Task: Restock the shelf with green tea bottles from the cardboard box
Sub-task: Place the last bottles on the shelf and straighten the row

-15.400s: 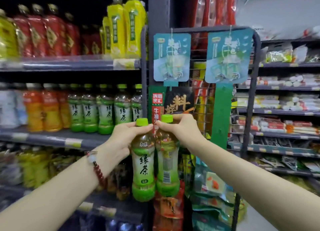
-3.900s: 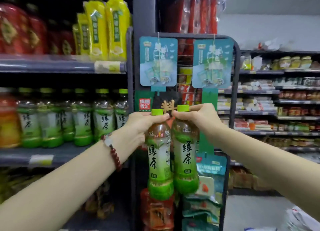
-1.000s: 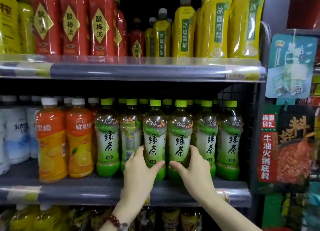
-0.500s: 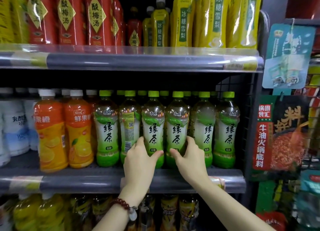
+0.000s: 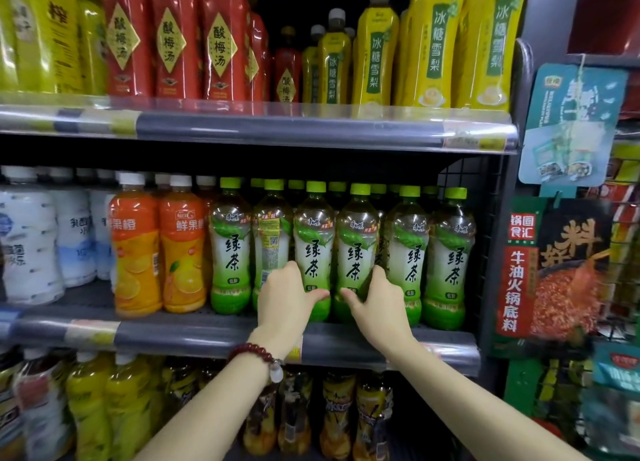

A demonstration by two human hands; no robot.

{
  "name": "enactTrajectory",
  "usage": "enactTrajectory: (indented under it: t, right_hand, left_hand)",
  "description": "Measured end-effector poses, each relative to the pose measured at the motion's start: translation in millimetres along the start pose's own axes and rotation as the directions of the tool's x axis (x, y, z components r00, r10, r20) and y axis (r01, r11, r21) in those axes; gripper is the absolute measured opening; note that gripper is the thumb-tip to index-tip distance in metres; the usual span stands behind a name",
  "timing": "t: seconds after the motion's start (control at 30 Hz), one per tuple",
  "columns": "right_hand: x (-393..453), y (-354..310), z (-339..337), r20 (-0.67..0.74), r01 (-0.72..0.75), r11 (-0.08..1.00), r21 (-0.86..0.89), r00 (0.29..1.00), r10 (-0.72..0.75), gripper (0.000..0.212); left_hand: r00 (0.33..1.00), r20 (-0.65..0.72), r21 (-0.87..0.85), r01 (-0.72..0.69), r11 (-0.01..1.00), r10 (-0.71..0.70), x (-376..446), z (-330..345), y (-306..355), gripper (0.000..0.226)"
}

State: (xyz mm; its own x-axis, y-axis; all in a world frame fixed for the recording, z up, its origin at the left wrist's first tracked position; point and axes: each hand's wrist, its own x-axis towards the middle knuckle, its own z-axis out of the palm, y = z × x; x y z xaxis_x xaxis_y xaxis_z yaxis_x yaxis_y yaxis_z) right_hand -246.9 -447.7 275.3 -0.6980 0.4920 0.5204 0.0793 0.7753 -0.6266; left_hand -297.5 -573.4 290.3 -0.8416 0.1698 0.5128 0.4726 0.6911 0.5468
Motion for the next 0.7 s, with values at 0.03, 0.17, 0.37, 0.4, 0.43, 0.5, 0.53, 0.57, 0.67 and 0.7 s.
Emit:
enactTrajectory:
  t: [0.03,0.17,0.37,0.4,0.43,0.5,0.53,0.57,0.67,0.7]
  right_hand:
    - [0,-1,0,-0.001,0.005,1.000,-0.016,1.000,-0.005,0.036]
    - [0,-4,1,-0.003,-0.008,0.997,-0.078,1.000,0.008,0.034]
    - [-7,-19,1,-0.022,-0.088,0.977,-0.193,0.996,0.086,0.033]
    - [-8,-23,1,-0.030,-0.098,0.966,-0.238,0.995,0.093,0.034]
    - [-9,-27,0,-0.039,-0.103,0.952,-0.288,0.995,0.095,0.035]
    - [-13,-38,1,-0.056,-0.101,0.908,-0.407,0.995,0.085,0.034]
    - [-16,-45,1,-0.064,-0.099,0.873,-0.478,0.995,0.078,0.033]
    - [-19,-50,3,-0.070,-0.096,0.833,-0.545,0.995,0.069,0.030]
    - [-26,-63,9,-0.060,-0.090,0.728,-0.680,0.996,0.068,0.012]
    - [-28,-67,11,-0.054,-0.091,0.708,-0.700,0.996,0.074,0.007]
  left_hand:
    - [1.000,0.013,0.020,0.002,1.000,-0.003,0,-3,2,0.045]
    - [0.998,0.057,0.021,-0.025,0.999,0.024,1,-8,3,0.039]
    - [0.982,0.100,0.021,-0.166,0.986,0.163,4,-9,-15,0.045]
    - [0.974,0.118,0.011,-0.198,0.980,0.195,6,-10,-20,0.042]
    - [0.963,0.134,-0.001,-0.234,0.972,0.232,8,-12,-26,0.039]
    - [0.939,0.147,0.000,-0.314,0.949,0.310,13,-15,-36,0.028]
    - [0.927,0.147,0.004,-0.349,0.937,0.345,15,-17,-41,0.022]
    - [0.915,0.149,0.002,-0.378,0.926,0.374,17,-19,-45,0.018]
    - [0.874,0.165,-0.016,-0.461,0.887,0.457,21,-23,-59,0.014]
    - [0.863,0.163,-0.029,-0.479,0.877,0.477,21,-27,-65,0.017]
